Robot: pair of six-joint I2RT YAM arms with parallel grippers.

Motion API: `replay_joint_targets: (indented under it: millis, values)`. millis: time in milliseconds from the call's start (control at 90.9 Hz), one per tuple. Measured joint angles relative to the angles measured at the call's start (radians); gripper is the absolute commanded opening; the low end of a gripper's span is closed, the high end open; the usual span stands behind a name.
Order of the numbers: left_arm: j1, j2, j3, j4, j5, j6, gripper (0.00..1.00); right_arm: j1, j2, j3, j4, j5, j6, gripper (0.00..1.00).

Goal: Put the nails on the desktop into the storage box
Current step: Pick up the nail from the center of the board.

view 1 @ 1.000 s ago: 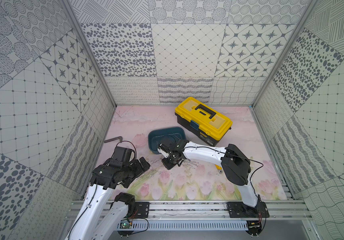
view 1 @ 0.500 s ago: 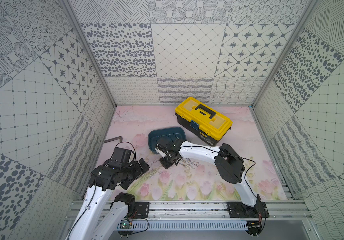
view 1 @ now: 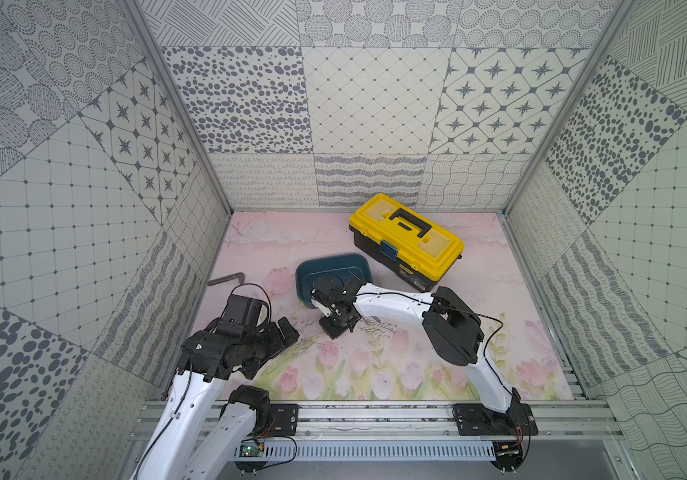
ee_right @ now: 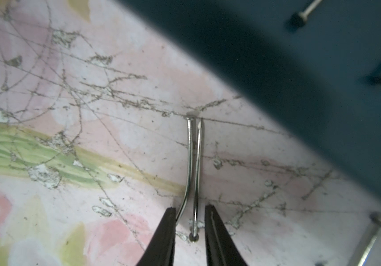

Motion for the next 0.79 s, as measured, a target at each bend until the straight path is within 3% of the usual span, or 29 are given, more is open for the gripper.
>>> replay_joint_targets:
  millis: [396,792]
  values:
    - [0.000,0.013,-0.004,0.002,0.000,0.016,0.99,-0.004,-0.017,-0.035,0.011,0.018,-0.023,0.00]
    - [0.000,0.037,-0.039,0.042,0.032,0.015,0.99,-0.006,-0.155,-0.221,-0.015,0.060,-0.024,0.00]
